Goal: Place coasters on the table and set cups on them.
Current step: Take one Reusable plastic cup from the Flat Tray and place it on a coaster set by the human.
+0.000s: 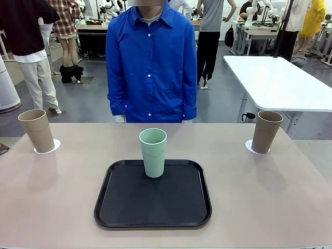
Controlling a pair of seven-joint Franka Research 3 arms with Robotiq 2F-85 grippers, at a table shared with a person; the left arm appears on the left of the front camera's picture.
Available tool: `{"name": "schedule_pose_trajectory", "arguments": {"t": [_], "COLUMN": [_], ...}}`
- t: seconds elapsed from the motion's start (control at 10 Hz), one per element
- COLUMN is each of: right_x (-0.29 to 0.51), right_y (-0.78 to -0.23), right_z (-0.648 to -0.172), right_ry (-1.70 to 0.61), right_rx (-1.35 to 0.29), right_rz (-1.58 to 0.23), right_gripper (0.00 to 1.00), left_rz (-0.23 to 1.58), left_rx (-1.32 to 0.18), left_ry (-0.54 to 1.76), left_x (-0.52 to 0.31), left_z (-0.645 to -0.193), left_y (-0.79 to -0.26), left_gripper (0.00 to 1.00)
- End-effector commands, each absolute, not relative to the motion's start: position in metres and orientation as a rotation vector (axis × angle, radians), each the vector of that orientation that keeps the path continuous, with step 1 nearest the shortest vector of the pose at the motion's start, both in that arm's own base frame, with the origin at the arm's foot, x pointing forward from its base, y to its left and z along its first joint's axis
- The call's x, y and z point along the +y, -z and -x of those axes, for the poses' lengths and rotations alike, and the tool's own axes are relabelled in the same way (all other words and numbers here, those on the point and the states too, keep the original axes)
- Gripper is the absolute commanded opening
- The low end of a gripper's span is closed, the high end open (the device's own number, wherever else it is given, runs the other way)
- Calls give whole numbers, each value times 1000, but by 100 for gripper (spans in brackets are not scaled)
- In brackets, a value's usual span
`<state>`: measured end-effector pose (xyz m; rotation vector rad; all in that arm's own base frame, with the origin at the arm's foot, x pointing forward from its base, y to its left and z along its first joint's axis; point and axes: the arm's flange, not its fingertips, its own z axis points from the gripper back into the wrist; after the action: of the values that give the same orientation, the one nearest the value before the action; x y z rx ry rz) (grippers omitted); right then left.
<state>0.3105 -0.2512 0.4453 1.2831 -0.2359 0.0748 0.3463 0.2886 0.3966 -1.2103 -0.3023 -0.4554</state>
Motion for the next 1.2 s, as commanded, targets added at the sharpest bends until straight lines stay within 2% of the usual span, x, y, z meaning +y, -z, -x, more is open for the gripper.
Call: {"name": "schedule_pose_trajectory", "arguments": {"t": [0.0, 1.1], "right_x": [-251, -251], "right_y": [-447, -447], "right_z": [-309, -309], "right_ry": [-78, -78], "right_rx": [-235, -235], "right_rz": [-1280, -1280], "right_gripper": [100, 100], "left_rz": [1207, 1207], "left_rx": [-303, -303], "left_ry": [452, 452], "left_x": [289, 289], "left_z": [-346, -346], "left_y": [-399, -399], "left_gripper": [100, 100]}}
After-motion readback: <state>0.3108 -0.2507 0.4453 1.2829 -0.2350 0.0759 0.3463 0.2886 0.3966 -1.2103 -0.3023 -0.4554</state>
